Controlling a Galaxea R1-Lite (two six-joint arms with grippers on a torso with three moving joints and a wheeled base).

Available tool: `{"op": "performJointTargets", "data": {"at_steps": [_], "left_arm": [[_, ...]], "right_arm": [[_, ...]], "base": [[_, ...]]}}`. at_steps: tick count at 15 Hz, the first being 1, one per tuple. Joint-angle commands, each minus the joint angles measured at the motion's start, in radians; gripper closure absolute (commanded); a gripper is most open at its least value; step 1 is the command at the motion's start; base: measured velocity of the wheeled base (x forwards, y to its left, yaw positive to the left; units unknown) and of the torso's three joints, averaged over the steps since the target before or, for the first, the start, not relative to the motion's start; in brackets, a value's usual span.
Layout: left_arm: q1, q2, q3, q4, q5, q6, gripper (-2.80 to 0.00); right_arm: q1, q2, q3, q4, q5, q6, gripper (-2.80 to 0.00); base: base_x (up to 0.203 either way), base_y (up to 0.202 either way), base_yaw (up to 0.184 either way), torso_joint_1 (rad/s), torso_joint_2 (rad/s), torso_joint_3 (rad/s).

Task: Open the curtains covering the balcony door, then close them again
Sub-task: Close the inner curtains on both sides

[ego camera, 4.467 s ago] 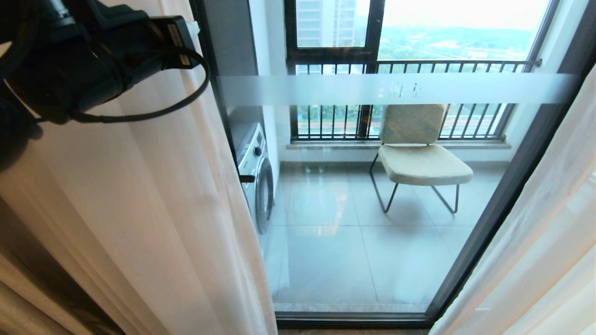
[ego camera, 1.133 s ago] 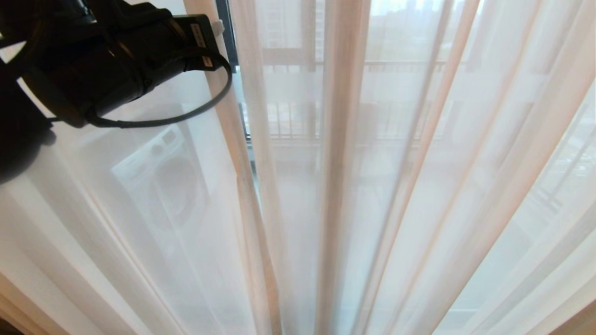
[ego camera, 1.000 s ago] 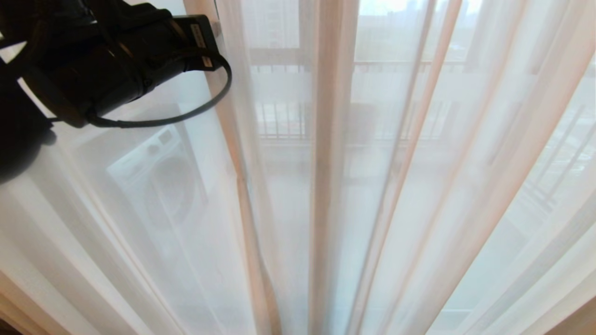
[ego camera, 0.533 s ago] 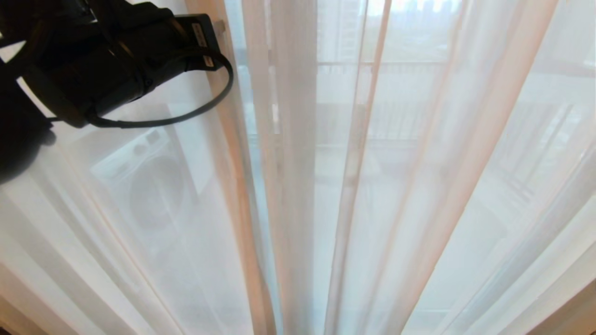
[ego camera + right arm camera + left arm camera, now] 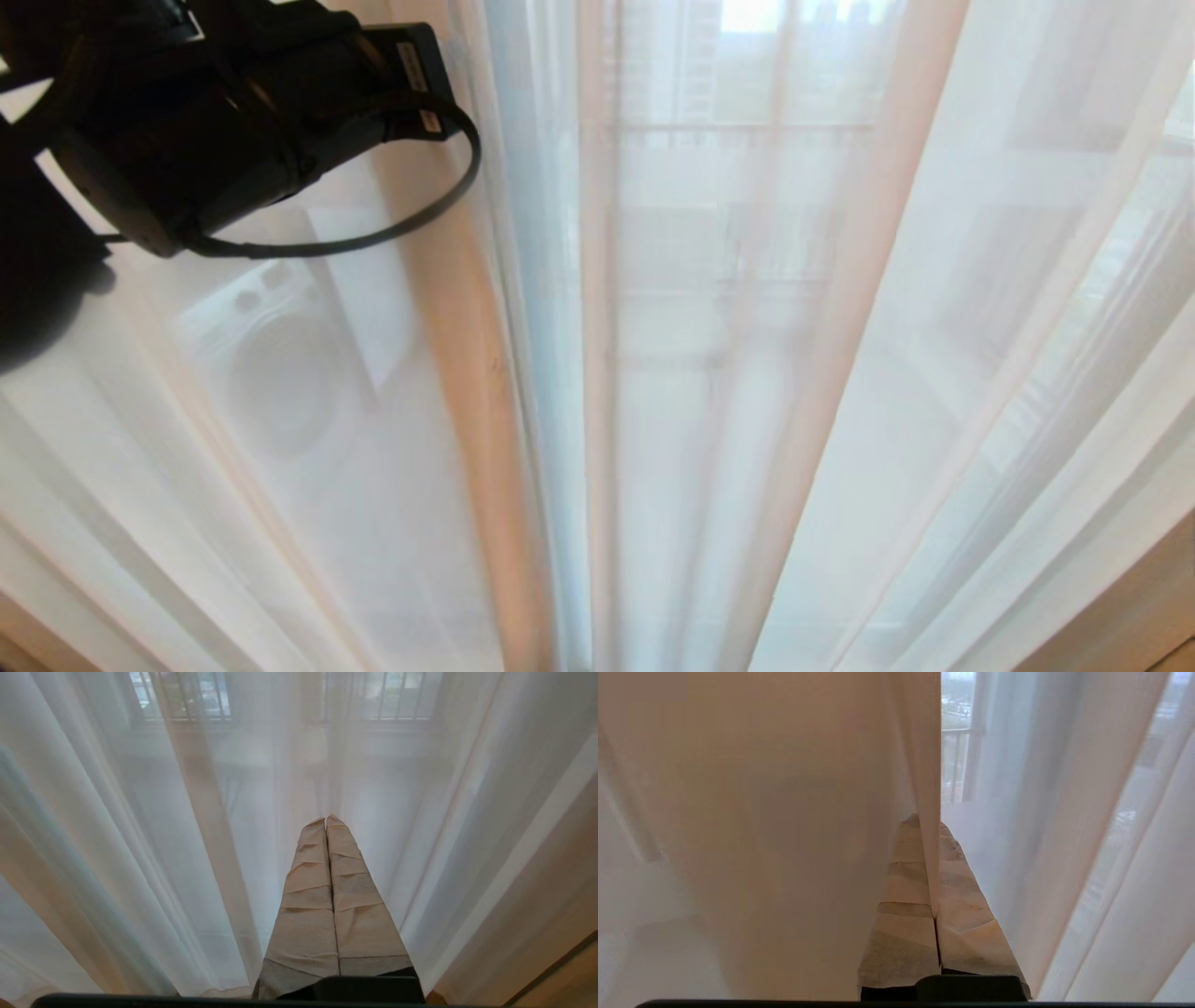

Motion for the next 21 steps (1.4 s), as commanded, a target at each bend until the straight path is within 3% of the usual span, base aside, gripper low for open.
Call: {"op": "performJointTargets", "data": {"at_steps": [1,7,13,21], "left_arm": [[-0.010,0.003,-0.006,-0.003,0.000,0.000,0.00],[-0.034,0.021,-0.043,-0.002,-0.002,-0.002,0.00],[-0.128,0.088,-0.143,0.002,0.002,0.000,0.00],[-0.295,0.343,-0.451,0.009,0.005,0.009,0.00]], "right_arm": [[0.000,0.000,0.000,0.000,0.000,0.000,0.00],[0.000,0.000,0.000,0.000,0.000,0.001,0.00],[0.000,0.000,0.000,0.000,0.000,0.000,0.00],[0.000,0.000,0.000,0.000,0.000,0.000,0.00]], "base": [[0.000,-0.148,0.000,-0.002,0.00,-0.007],[0.000,-0.014,0.000,0.000,0.00,0.000],[0.000,0.000,0.000,0.000,0.00,0.000],[0.000,0.000,0.000,0.000,0.00,0.000]]}}
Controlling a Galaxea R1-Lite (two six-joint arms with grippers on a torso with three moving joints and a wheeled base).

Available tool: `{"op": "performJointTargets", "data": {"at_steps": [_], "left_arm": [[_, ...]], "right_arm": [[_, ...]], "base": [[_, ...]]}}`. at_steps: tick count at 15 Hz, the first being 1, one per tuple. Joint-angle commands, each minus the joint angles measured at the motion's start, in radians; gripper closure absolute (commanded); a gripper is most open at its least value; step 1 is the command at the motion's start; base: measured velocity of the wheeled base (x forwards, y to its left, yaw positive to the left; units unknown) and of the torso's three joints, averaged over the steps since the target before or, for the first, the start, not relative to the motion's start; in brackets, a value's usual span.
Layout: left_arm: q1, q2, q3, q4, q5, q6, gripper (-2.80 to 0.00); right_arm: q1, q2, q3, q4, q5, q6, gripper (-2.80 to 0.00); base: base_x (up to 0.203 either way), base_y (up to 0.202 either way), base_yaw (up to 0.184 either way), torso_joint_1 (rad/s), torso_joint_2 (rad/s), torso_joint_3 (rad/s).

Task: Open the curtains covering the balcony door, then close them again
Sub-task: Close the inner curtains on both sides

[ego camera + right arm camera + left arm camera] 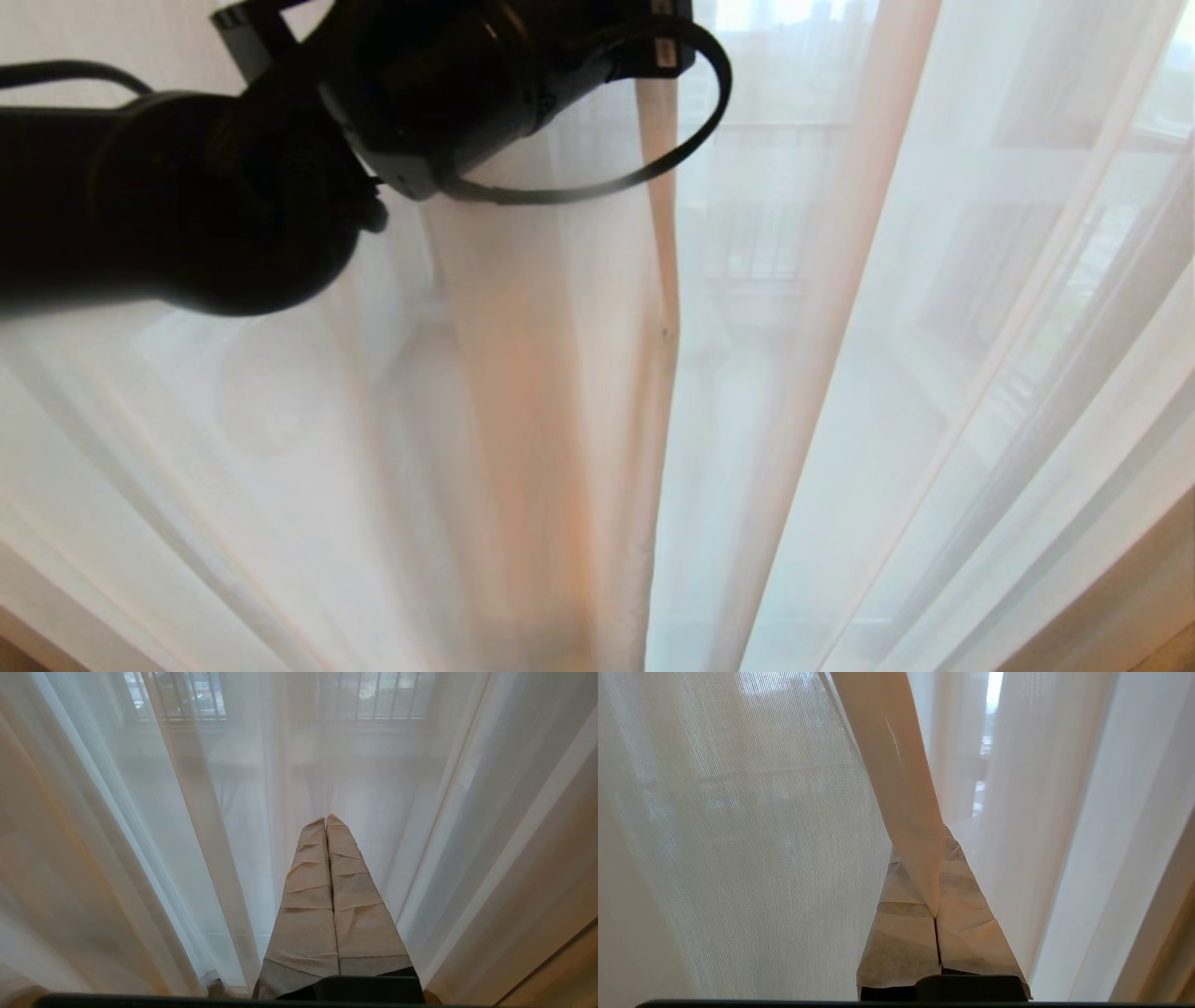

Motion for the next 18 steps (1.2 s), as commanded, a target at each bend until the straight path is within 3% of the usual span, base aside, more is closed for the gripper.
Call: {"op": "performJointTargets", "data": {"at_steps": [1,8,13,18], "left_arm": [[-0.047,0.120,-0.109,-0.002,0.001,0.009,0.00],[-0.063,0.174,-0.154,-0.009,0.001,0.011,0.00],[0.005,0.135,-0.150,-0.013,0.099,0.013,0.00],[0.085,0.072,-0.143,-0.012,0.118,0.032,0.00]], "right_arm": [[0.001,0.000,0.000,0.000,0.000,0.000,0.00],[0.001,0.000,0.000,0.000,0.000,0.000,0.00],[0.000,0.001,0.000,0.000,0.000,0.000,0.00],[0.001,0.000,0.000,0.000,0.000,0.000,0.00]], "base": [[0.000,0.000,0.000,0.000,0.00,0.000],[0.000,0.000,0.000,0.000,0.00,0.000],[0.000,0.000,0.000,0.000,0.00,0.000],[0.000,0.000,0.000,0.000,0.00,0.000]]}}
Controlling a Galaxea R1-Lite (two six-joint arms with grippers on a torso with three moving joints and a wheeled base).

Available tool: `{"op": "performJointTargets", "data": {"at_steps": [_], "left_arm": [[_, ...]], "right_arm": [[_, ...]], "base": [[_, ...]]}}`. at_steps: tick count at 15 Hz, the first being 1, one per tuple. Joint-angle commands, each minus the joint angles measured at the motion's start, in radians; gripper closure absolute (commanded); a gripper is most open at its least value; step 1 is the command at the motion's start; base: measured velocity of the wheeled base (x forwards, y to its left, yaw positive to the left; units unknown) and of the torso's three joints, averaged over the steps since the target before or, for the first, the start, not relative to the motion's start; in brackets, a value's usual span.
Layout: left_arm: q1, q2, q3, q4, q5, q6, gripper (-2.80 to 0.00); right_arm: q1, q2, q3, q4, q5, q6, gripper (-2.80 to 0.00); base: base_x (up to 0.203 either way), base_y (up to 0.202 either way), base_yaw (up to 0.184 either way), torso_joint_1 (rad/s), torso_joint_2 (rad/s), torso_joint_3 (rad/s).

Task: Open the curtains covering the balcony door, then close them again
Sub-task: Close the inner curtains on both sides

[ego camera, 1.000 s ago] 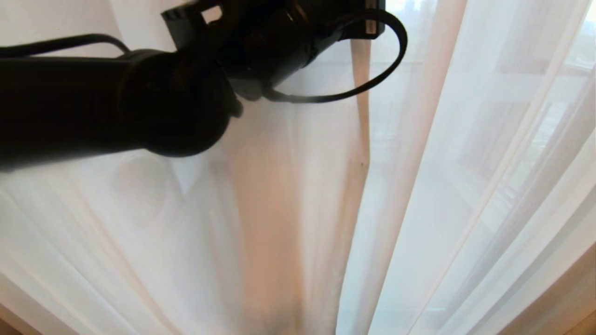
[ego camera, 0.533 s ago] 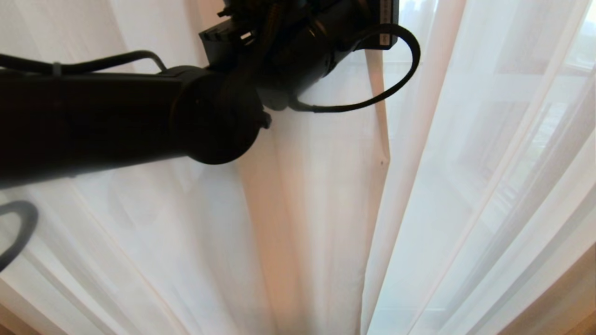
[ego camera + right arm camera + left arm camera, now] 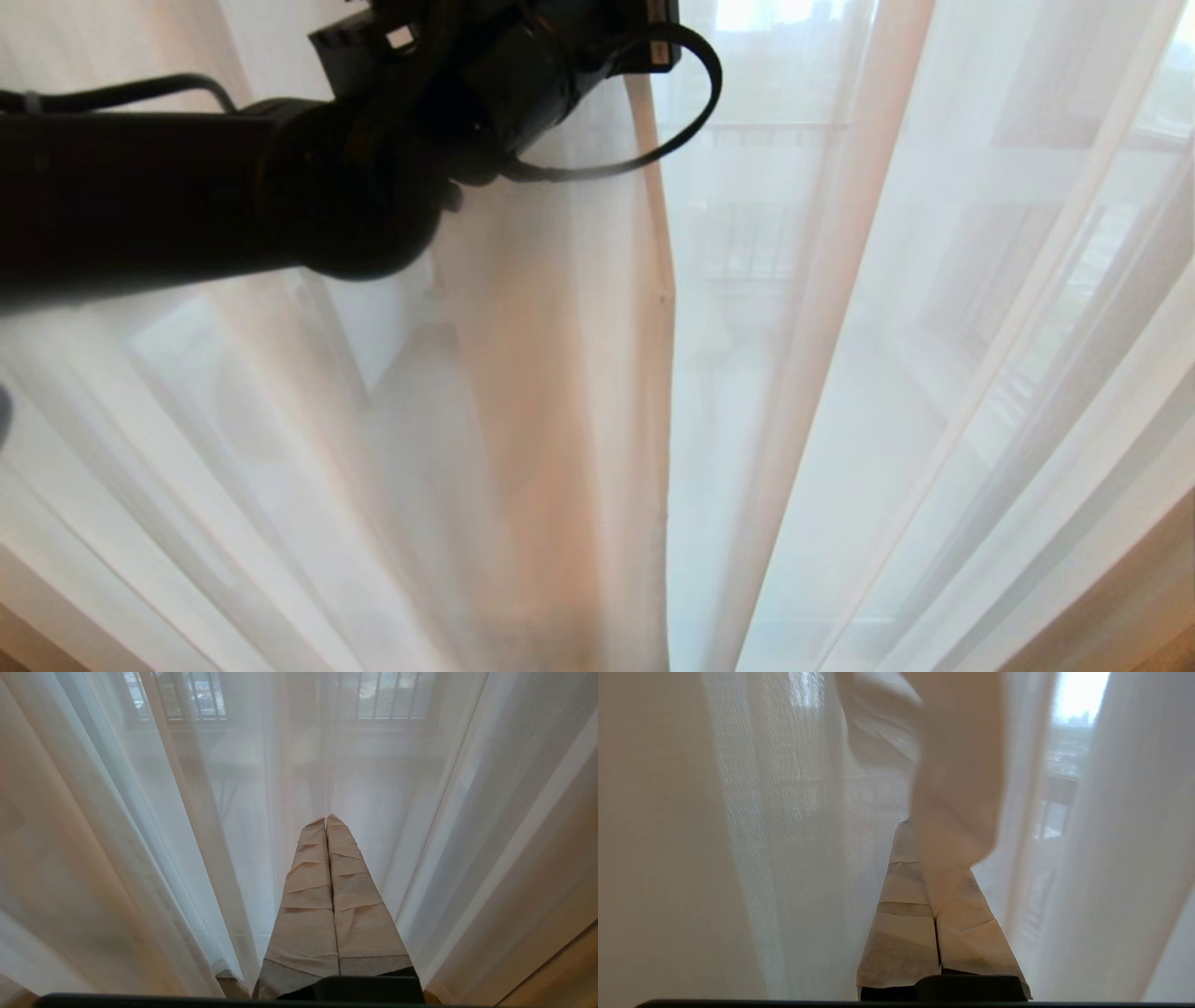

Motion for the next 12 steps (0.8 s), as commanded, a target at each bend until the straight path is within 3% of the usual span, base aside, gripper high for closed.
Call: {"op": "performJointTargets", "data": {"at_steps": [1,12], "left_arm": [[0.035,-0.053,0.004,-0.009,0.019,0.001,0.00],[0.231,-0.294,0.262,-0.008,0.023,0.022,0.00]], "right_arm": [[0.001,0.000,0.000,0.000,0.000,0.001,0.00],[0.001,0.000,0.000,0.000,0.000,0.000,0.00]], "base": [[0.000,0.000,0.000,0.000,0.00,0.000],[0.000,0.000,0.000,0.000,0.00,0.000]]}}
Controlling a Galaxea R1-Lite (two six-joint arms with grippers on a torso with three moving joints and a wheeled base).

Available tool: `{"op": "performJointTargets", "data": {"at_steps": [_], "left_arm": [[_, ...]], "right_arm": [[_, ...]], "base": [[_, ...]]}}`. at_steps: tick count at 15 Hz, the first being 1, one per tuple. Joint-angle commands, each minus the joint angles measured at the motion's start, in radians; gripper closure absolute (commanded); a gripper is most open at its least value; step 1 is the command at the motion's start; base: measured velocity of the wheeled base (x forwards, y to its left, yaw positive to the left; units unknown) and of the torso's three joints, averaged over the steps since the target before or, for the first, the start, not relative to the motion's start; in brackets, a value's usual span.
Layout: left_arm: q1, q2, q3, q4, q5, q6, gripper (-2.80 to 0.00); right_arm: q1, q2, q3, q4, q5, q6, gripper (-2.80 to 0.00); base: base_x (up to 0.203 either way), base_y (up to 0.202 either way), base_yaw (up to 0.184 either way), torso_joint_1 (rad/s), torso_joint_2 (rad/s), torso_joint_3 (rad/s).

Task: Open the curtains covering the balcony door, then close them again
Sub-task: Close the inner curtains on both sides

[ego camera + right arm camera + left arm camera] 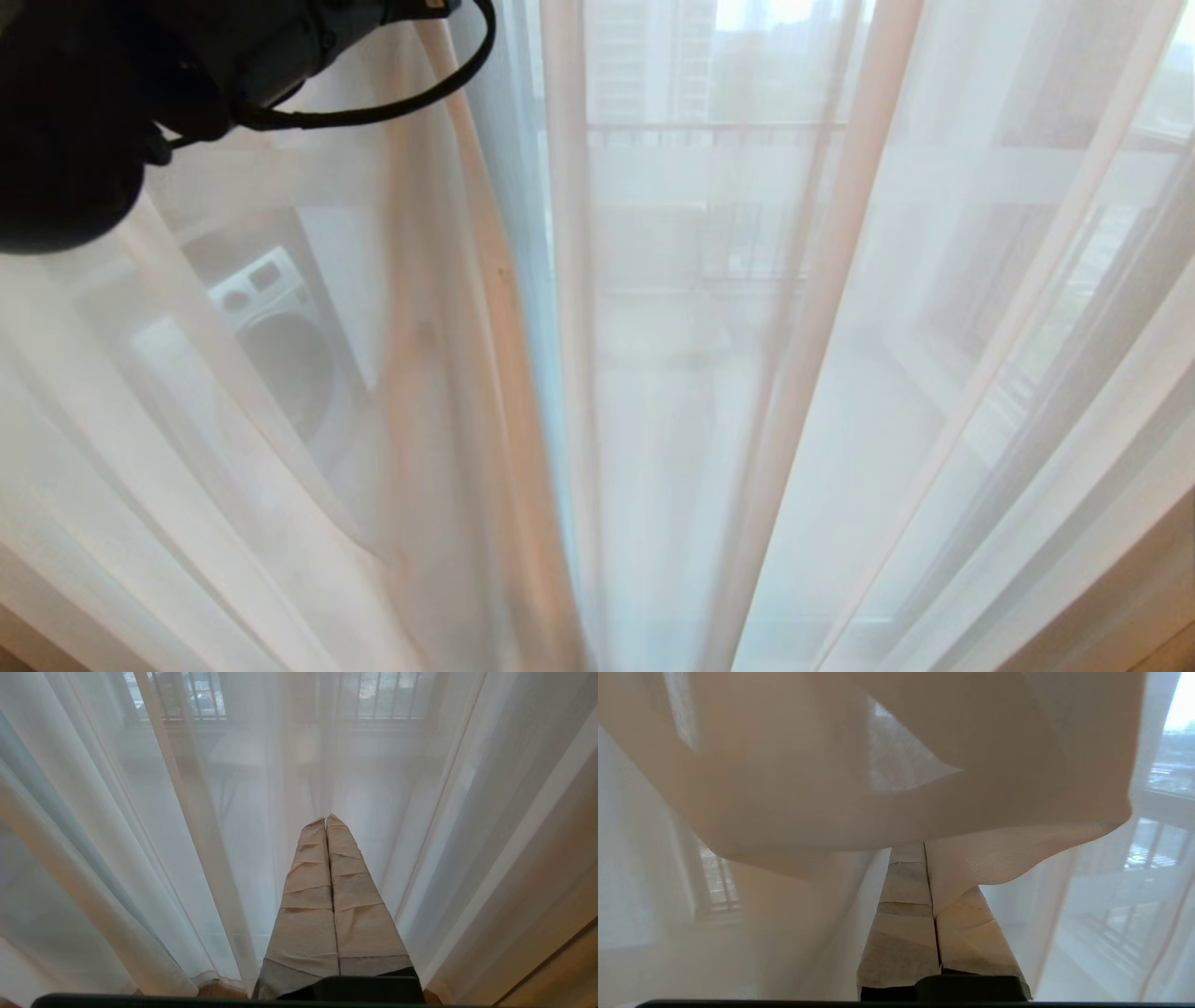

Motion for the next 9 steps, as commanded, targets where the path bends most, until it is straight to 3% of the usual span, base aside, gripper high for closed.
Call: {"op": "performJointTargets", "data": {"at_steps": [1,6,7,9], "left_arm": [[0.024,-0.043,0.024,-0.004,0.001,0.000,0.00],[0.026,-0.045,0.024,-0.004,0.001,0.002,0.00],[0.024,-0.045,0.024,-0.004,0.001,0.002,-2.80],[0.024,-0.048,0.025,-0.005,0.001,0.011,-2.80]], "right_arm": [[0.001,0.000,0.000,-0.001,0.000,0.000,0.00],[0.001,0.000,0.000,-0.001,0.000,0.000,0.00],[0.001,0.000,0.000,-0.001,0.000,0.000,0.00],[0.001,0.000,0.000,-0.001,0.000,0.000,0.00]], "base": [[0.000,0.000,0.000,0.000,0.00,0.000],[0.000,0.000,0.000,0.000,0.00,0.000],[0.000,0.000,0.000,0.000,0.00,0.000],[0.000,0.000,0.000,0.000,0.00,0.000]]}}
